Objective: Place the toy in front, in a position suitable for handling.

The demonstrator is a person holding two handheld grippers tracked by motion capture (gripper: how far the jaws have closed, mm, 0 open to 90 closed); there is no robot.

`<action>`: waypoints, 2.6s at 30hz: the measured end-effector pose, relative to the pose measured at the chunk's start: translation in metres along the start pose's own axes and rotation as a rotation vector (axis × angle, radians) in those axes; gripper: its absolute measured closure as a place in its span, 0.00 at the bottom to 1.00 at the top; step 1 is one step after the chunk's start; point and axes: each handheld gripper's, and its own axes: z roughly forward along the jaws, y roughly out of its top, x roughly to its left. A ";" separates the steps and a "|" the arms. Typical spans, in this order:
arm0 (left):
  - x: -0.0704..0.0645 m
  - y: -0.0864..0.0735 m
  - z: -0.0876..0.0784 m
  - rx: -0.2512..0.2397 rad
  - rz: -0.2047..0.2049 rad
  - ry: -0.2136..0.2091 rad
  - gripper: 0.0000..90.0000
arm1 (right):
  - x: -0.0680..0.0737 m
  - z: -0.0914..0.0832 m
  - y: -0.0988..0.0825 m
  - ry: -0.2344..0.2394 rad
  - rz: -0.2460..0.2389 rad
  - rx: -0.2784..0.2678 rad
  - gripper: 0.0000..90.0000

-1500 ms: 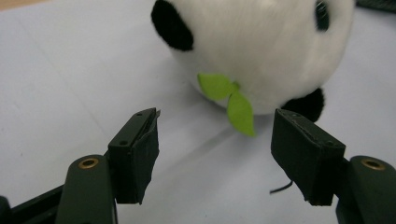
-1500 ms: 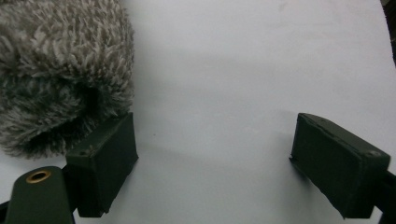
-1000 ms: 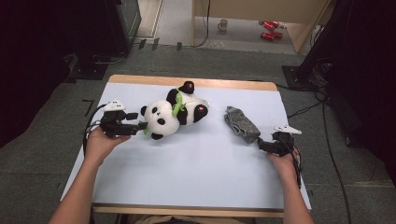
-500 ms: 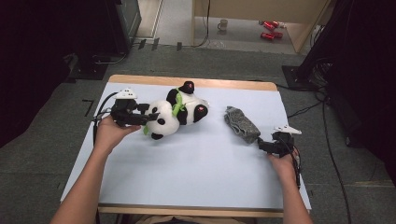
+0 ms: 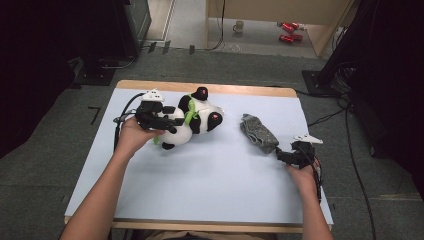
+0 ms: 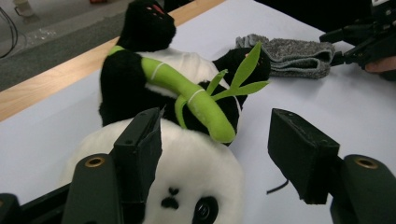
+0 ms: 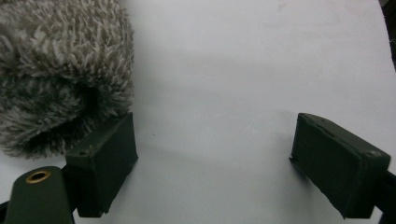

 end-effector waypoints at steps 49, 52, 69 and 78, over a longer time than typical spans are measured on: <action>-0.001 0.003 0.012 -0.001 0.034 -0.086 0.85 | 0.000 0.000 0.000 0.002 0.004 0.001 0.15; -0.007 0.004 0.010 0.001 0.040 -0.112 0.85 | 0.000 0.000 0.000 0.002 0.003 0.000 0.15; -0.066 -0.008 0.000 0.124 0.137 -0.236 0.84 | -0.002 0.001 0.002 0.016 -0.002 0.009 0.14; -0.074 -0.024 0.018 0.133 0.126 -0.289 0.84 | -0.007 -0.001 0.012 0.028 0.022 0.069 0.22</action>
